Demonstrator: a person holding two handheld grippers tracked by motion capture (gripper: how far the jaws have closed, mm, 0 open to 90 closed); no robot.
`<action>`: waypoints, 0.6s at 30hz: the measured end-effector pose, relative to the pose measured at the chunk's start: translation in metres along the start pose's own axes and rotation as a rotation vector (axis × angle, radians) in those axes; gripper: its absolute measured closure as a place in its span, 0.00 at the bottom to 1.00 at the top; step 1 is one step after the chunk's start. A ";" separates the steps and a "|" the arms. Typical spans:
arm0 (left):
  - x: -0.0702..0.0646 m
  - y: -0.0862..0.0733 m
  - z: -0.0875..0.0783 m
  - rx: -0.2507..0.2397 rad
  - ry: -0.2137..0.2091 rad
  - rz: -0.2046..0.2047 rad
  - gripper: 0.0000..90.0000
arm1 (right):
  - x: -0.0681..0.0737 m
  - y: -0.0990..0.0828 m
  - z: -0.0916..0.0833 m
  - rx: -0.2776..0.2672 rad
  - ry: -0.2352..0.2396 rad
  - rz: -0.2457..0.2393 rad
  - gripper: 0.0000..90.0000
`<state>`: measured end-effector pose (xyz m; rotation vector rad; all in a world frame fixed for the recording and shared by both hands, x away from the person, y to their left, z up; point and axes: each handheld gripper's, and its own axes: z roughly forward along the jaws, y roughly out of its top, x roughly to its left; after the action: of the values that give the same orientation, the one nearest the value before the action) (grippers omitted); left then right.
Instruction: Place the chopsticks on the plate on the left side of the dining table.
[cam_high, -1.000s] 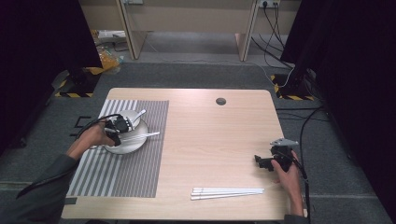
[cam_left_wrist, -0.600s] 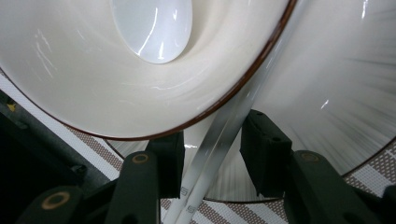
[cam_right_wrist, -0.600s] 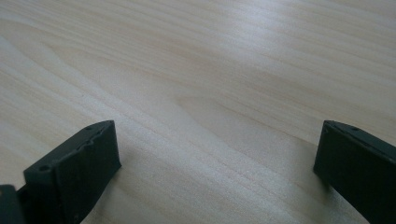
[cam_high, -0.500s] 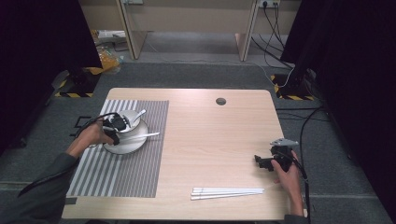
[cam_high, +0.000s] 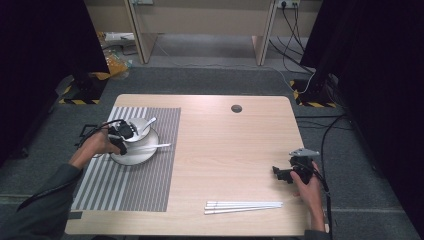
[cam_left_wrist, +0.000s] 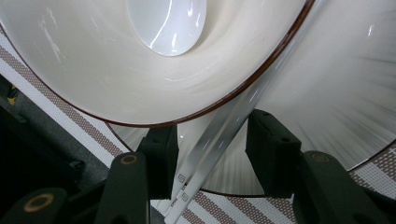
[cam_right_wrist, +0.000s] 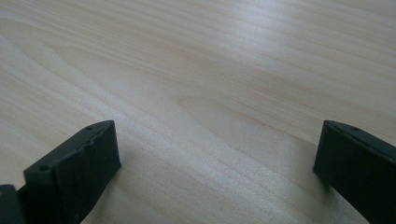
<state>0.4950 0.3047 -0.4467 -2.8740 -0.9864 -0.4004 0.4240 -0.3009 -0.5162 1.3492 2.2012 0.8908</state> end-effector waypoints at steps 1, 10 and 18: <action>-0.001 0.000 -0.001 0.003 0.002 0.005 0.59 | 0.000 0.000 0.000 0.000 0.000 0.001 0.00; -0.015 0.000 -0.015 0.012 0.031 0.044 0.56 | 0.000 0.000 0.000 0.000 0.001 0.000 0.00; -0.044 0.009 -0.027 -0.048 -0.014 0.110 0.54 | 0.000 0.000 0.000 0.000 0.001 0.000 0.00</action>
<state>0.4609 0.2671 -0.4324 -2.9610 -0.8270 -0.4019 0.4238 -0.3007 -0.5163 1.3485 2.2019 0.8916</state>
